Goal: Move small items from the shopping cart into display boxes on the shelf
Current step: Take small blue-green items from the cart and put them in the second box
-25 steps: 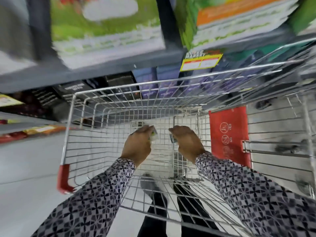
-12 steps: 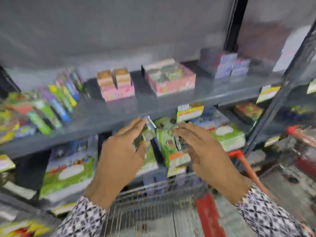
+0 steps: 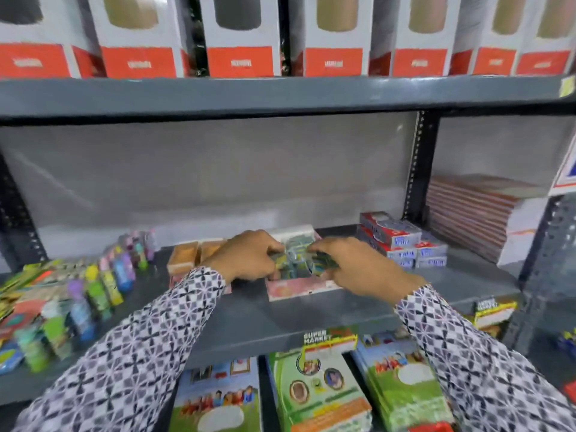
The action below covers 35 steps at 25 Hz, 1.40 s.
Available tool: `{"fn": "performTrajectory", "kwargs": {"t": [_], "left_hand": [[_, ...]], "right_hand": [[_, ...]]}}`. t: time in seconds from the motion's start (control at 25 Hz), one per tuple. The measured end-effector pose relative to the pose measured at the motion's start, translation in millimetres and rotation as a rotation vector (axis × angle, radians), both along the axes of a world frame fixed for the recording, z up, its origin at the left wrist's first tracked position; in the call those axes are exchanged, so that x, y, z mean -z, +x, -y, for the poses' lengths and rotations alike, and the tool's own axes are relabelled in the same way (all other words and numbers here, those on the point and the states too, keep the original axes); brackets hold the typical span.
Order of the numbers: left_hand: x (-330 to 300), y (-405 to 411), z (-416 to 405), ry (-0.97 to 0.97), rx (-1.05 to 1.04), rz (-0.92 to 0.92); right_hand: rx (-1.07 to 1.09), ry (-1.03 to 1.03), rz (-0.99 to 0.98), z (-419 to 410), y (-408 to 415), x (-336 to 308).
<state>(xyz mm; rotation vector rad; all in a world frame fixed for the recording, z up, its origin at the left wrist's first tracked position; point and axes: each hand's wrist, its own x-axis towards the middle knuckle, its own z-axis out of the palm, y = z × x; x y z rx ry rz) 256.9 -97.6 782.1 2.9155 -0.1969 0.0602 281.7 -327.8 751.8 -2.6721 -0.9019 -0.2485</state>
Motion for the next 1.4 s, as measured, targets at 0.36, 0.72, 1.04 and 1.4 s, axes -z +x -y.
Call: {"fn": "performTrajectory", "kwargs": {"t": [0.36, 0.72, 1.04, 1.4], "left_hand": [[34, 36, 5, -0.025, -0.122, 0.174], [50, -10, 0, 0.123, 0.159, -0.065], [54, -20, 51, 0.153, -0.007, 0.001], [53, -13, 31, 0.227, -0.110, 0.073]], "right_hand": [[-0.044, -0.155, -0.067, -20, 46, 10], [-0.108, -0.105, 0.105, 9, 27, 22], [-0.160, -0.117, 0.141, 4, 24, 33], [-0.131, -0.089, 0.110, 3, 20, 36]]}}
